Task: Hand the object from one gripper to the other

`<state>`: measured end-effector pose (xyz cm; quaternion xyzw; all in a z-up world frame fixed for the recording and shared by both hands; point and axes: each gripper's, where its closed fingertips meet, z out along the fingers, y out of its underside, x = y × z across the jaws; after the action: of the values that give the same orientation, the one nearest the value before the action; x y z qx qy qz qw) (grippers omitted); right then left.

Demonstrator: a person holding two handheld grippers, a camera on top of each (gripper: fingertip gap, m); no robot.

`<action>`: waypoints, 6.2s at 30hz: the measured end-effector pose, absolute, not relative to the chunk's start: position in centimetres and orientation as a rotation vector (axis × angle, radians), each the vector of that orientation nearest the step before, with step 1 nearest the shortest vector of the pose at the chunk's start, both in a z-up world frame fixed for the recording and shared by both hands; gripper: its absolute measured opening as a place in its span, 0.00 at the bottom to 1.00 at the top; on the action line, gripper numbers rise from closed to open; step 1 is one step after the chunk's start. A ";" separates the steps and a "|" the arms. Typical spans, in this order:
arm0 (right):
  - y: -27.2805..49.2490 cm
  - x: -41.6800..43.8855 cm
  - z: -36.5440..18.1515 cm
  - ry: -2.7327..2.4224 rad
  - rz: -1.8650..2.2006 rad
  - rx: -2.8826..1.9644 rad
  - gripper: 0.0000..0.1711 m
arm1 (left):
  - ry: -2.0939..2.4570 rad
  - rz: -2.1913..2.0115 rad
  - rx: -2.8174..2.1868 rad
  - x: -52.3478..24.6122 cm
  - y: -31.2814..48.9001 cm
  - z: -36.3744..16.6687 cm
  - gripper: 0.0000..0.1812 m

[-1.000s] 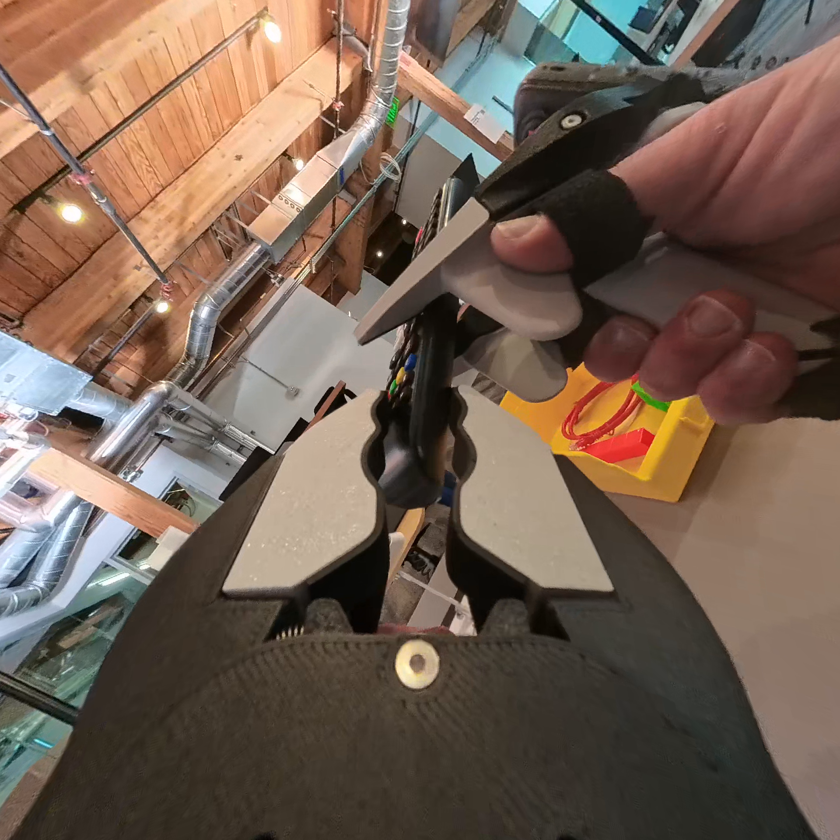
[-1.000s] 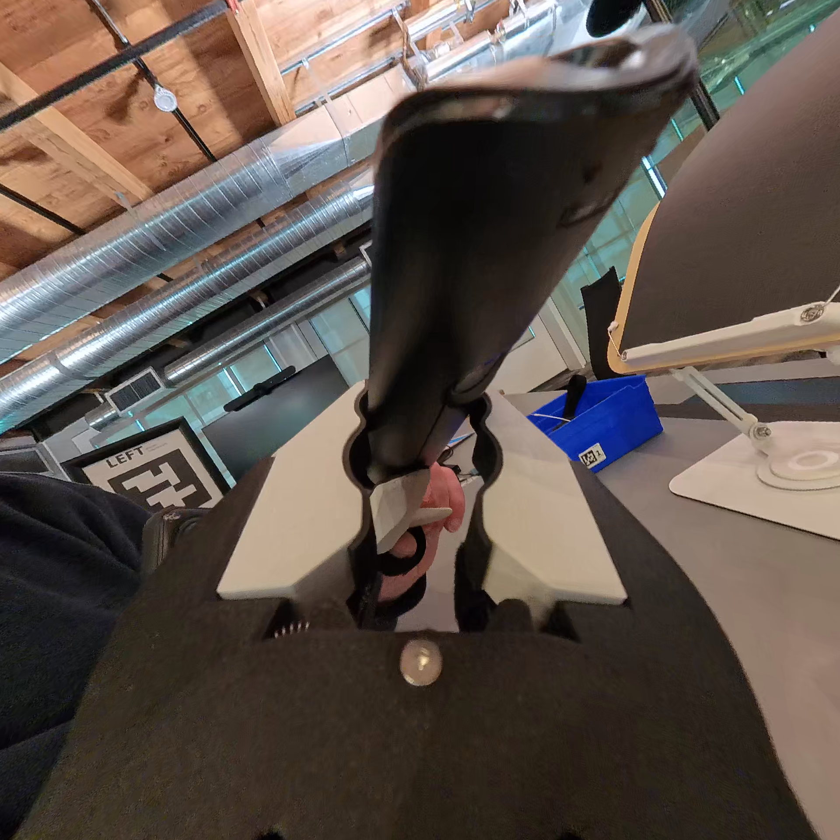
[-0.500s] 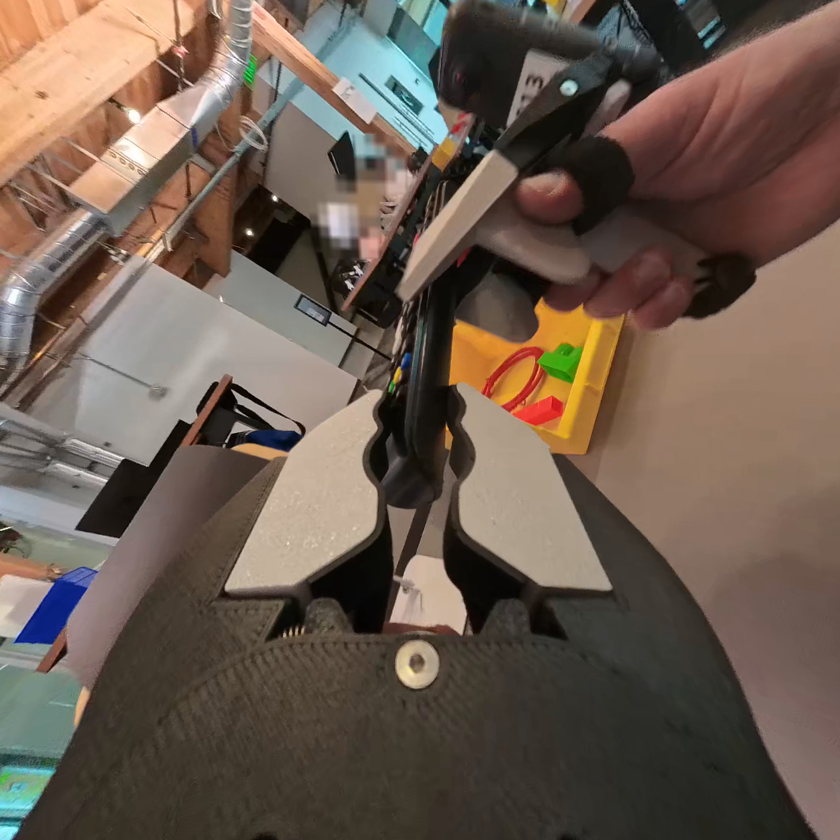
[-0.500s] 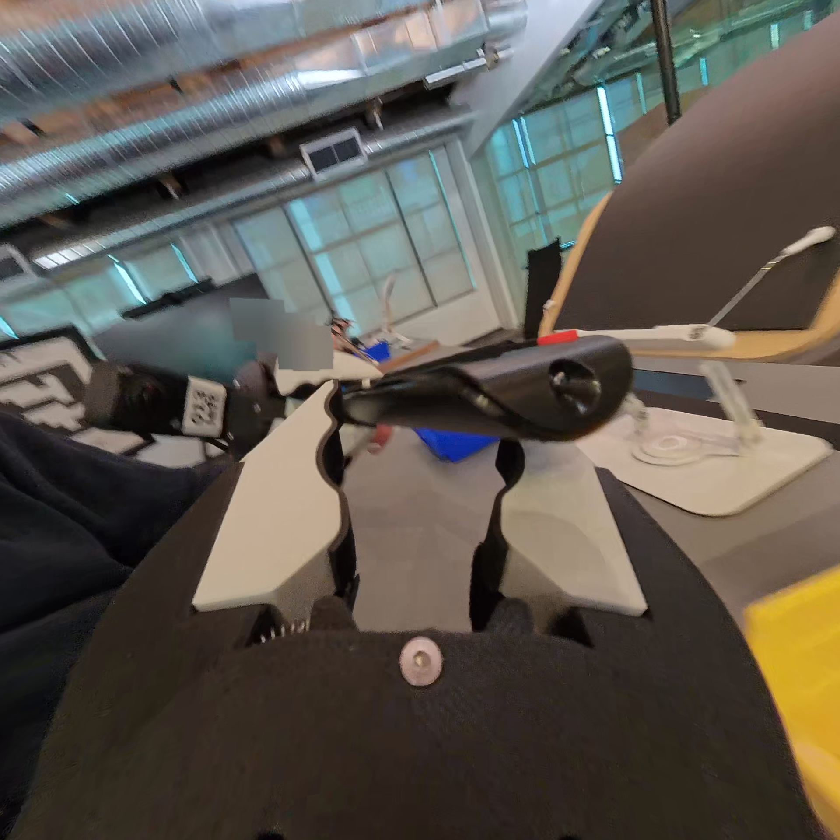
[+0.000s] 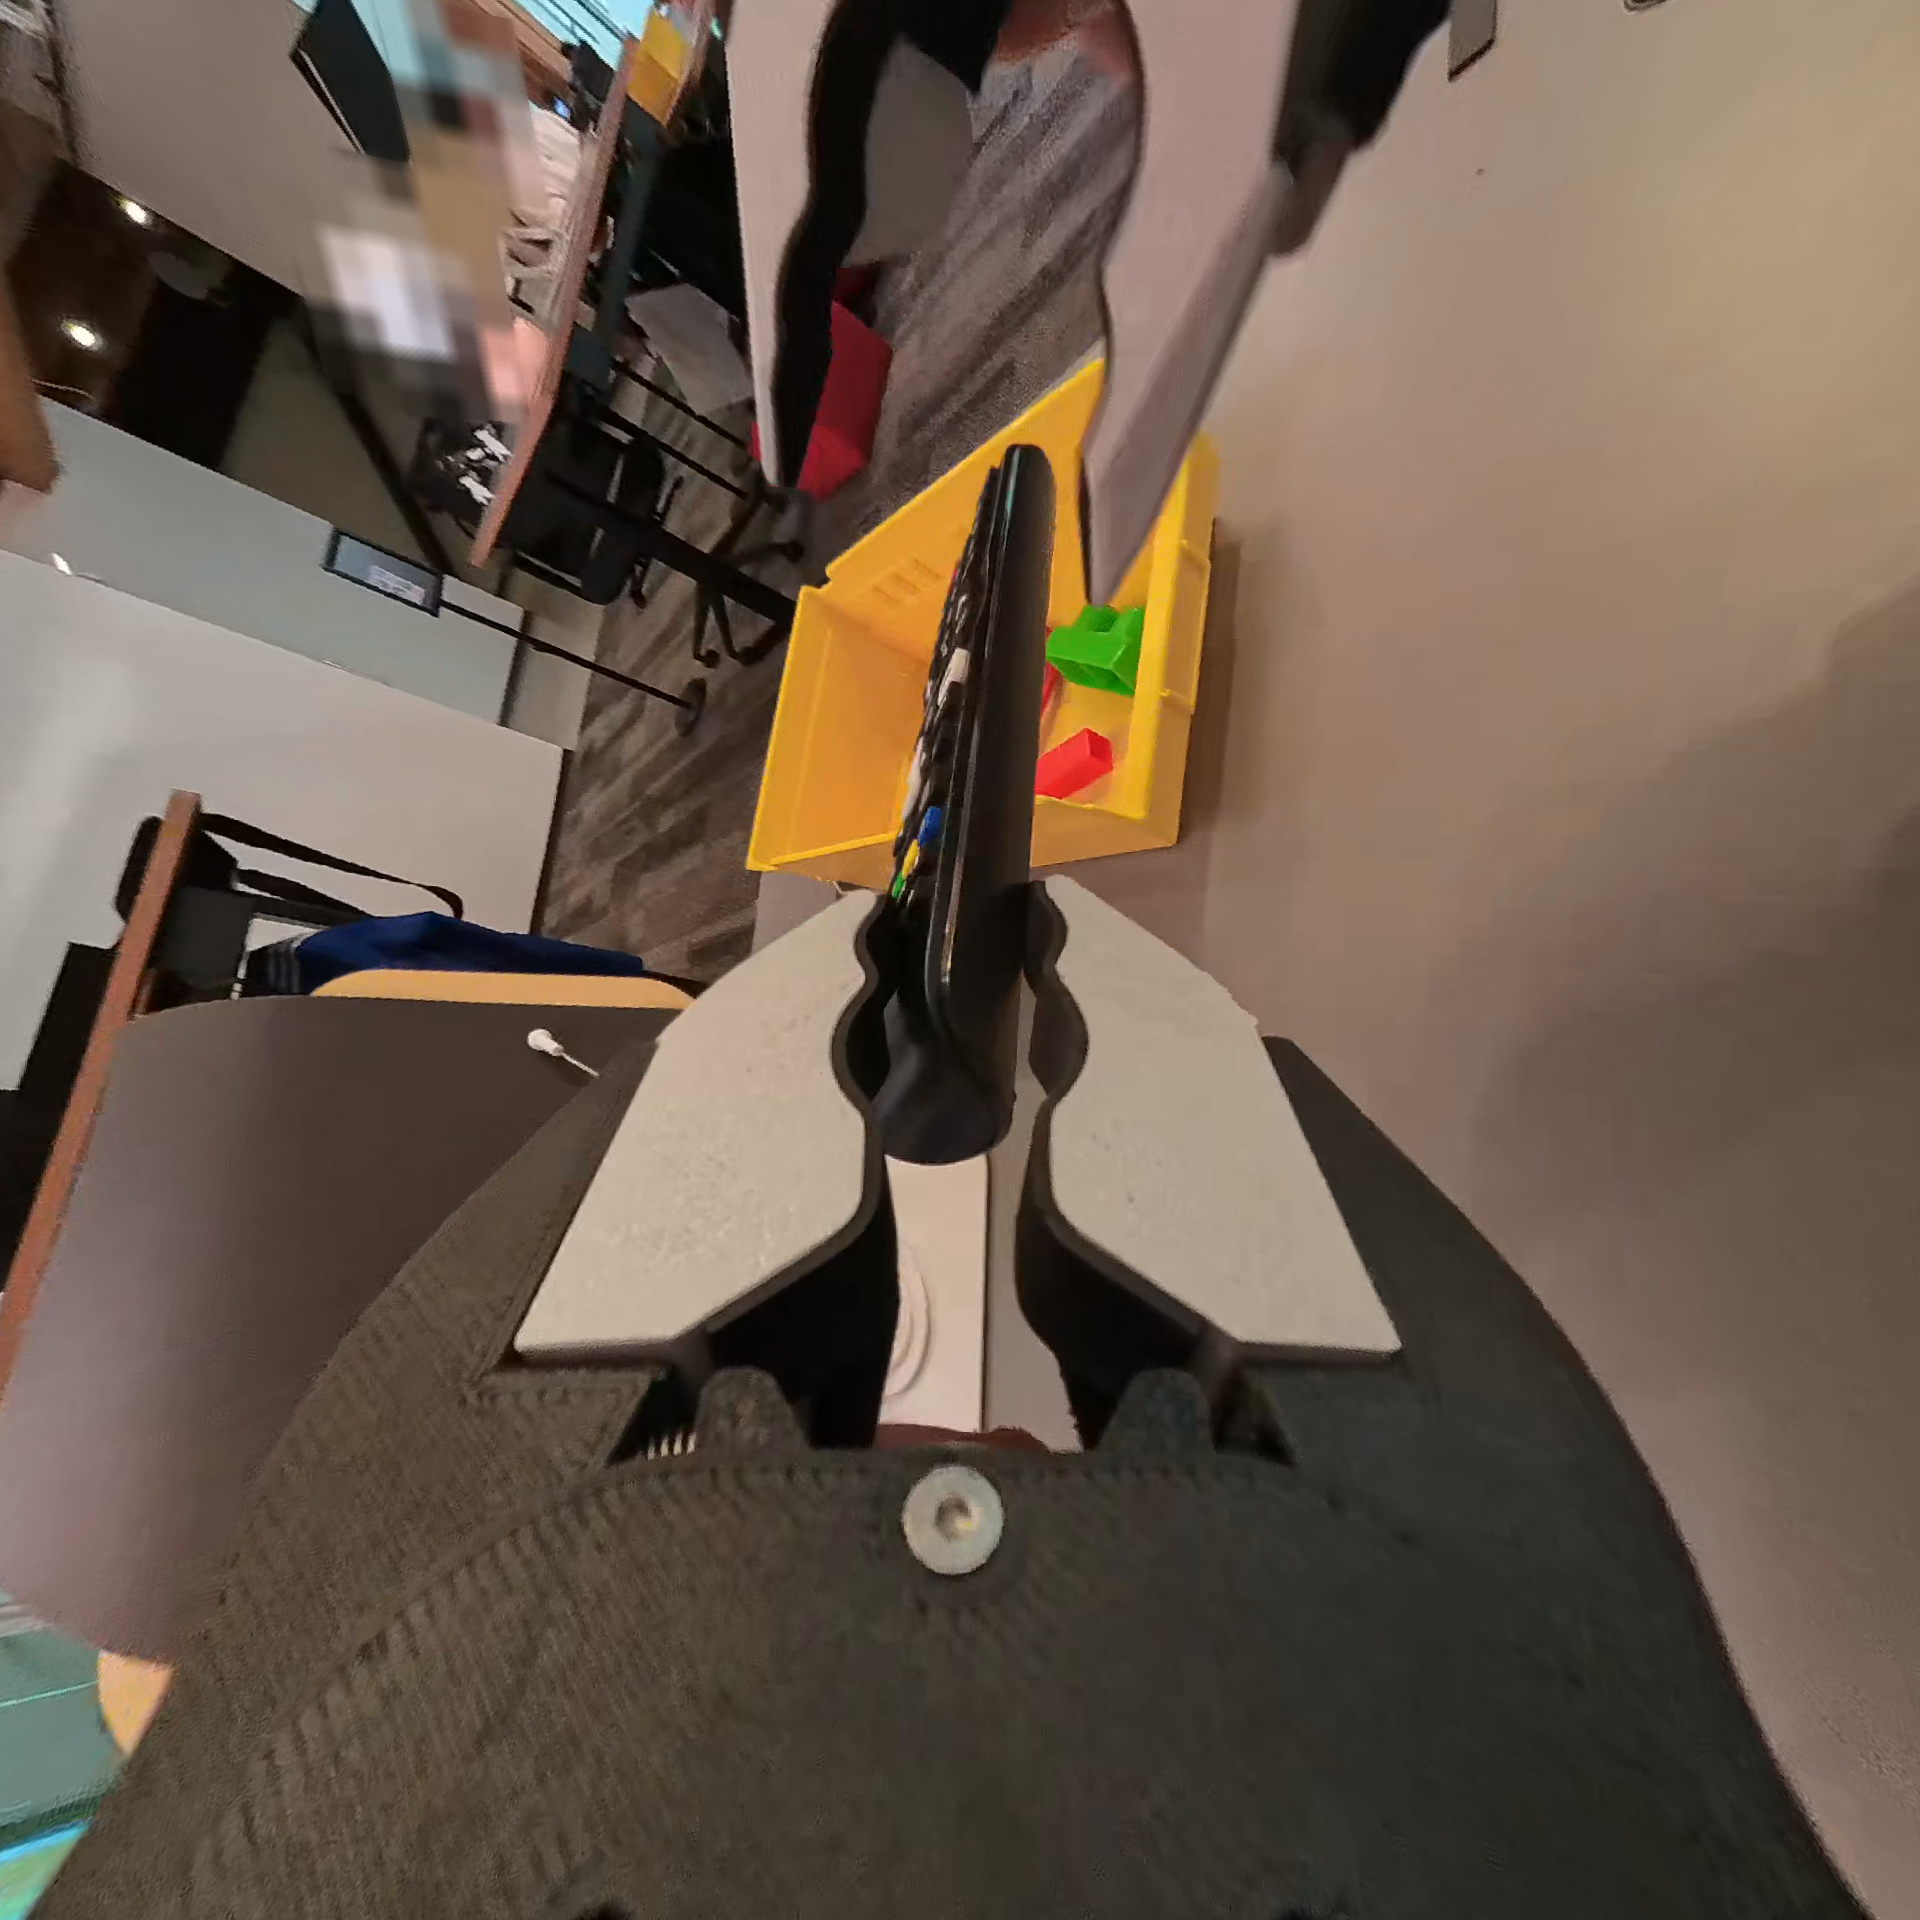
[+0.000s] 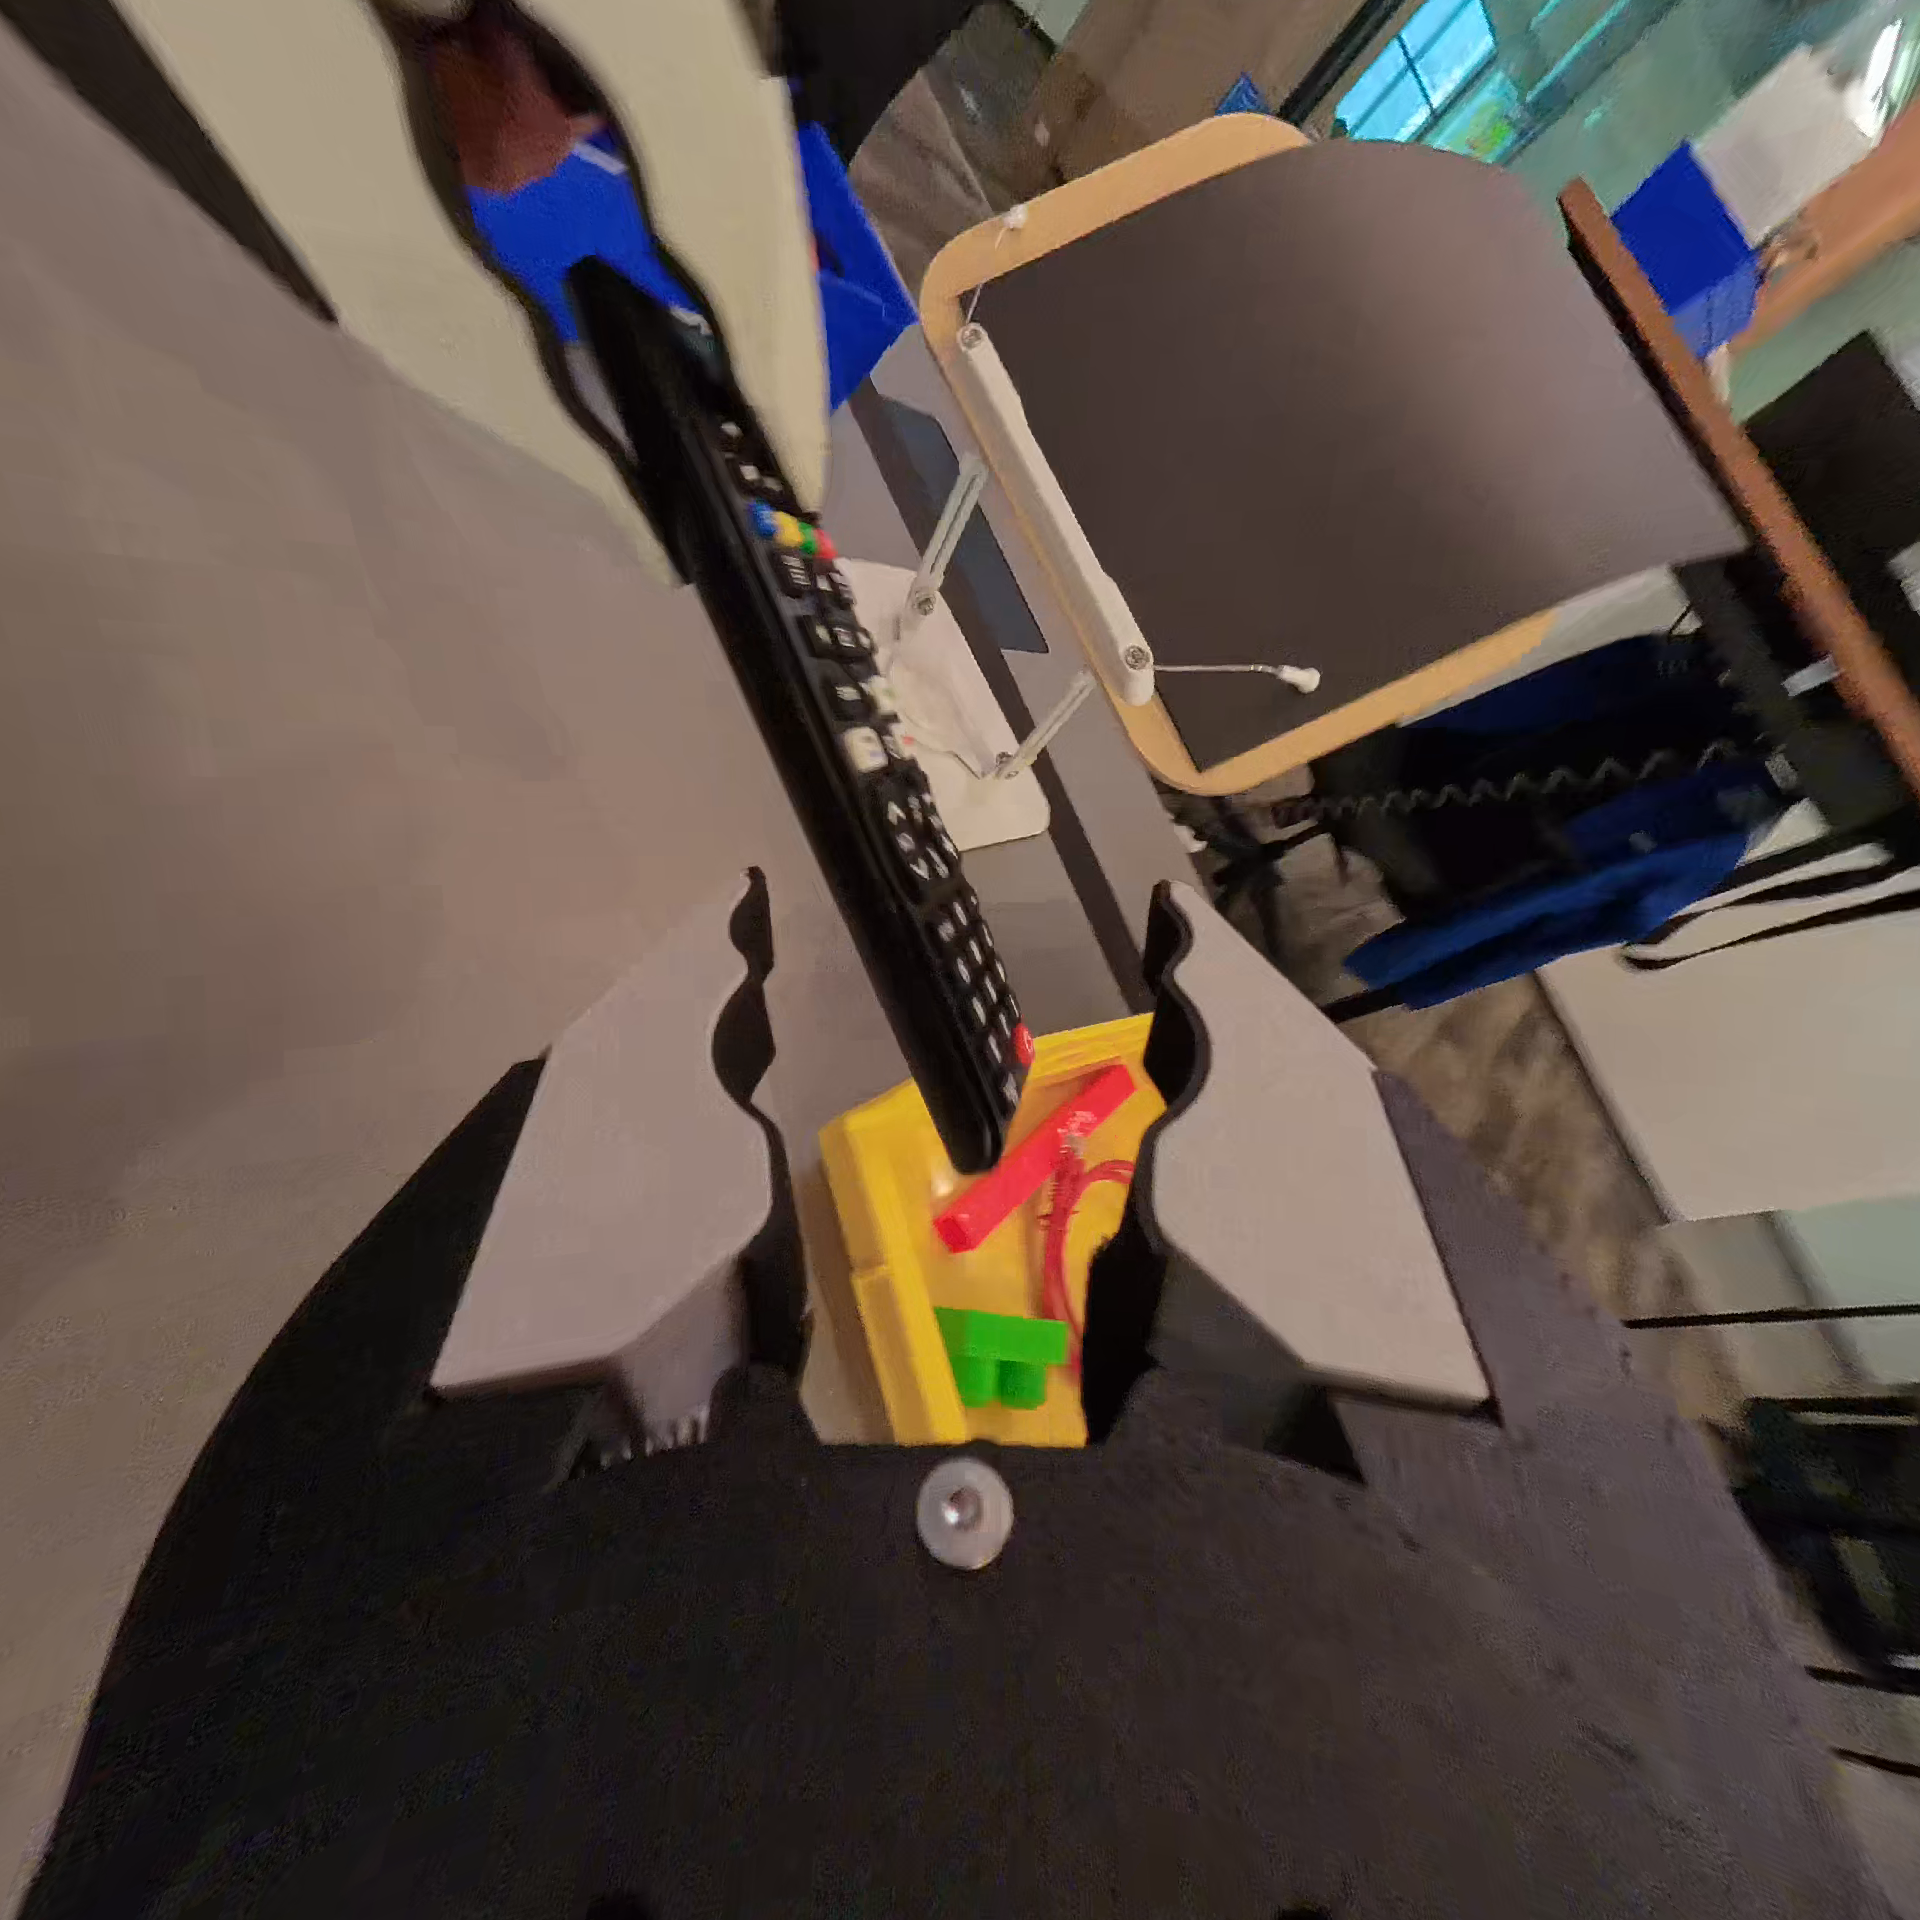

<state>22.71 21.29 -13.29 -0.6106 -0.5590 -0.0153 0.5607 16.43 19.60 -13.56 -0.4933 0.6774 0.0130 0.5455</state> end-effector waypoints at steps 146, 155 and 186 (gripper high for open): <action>17.1 20.8 -13.3 -1.006 1.118 -1.510 0.34 | 1.191 -1.591 -1.596 20.2 12.7 -18.7 0.13; 15.6 17.0 -14.5 -0.880 1.288 -1.447 0.14 | 1.096 -1.561 -1.446 21.0 12.6 -18.3 0.13; 37.8 30.5 -27.8 -0.520 0.545 -2.343 0.12 | 1.223 -1.023 -1.575 10.4 15.4 -21.2 0.22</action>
<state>30.51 37.78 -27.77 -0.8974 -0.1992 0.2087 0.3339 10.44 15.38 -21.16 -0.6327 0.4914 -0.4108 0.4353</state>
